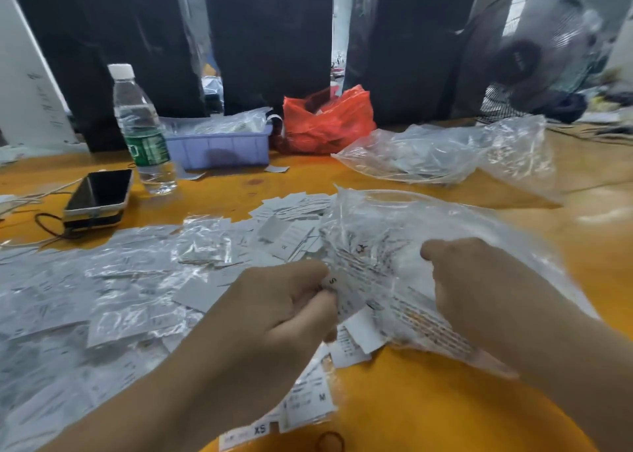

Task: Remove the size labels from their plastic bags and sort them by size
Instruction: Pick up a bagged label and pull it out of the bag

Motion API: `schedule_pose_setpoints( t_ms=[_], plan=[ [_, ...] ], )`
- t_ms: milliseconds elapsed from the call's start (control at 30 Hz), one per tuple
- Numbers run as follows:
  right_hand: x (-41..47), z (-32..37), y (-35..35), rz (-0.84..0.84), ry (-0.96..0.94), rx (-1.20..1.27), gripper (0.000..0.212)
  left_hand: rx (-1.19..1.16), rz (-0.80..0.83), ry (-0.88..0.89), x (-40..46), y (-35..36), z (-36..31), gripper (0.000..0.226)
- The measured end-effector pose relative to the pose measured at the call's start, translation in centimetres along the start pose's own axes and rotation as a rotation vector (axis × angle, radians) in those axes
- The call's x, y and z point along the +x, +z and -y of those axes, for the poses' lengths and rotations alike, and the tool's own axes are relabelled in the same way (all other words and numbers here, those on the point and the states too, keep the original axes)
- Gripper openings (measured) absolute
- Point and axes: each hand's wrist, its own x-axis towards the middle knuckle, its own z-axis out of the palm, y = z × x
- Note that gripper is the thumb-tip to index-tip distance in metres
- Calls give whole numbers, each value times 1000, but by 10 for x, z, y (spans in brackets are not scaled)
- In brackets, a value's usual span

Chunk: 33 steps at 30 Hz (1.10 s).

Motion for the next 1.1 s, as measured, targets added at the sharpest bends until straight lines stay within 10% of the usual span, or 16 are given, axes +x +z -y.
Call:
schedule_pose_setpoints(
  t_ms=[1100],
  plan=[
    [-14,37,-21,-360,-94,127,15,20,-46,-15,-12,4,9,27]
  ],
)
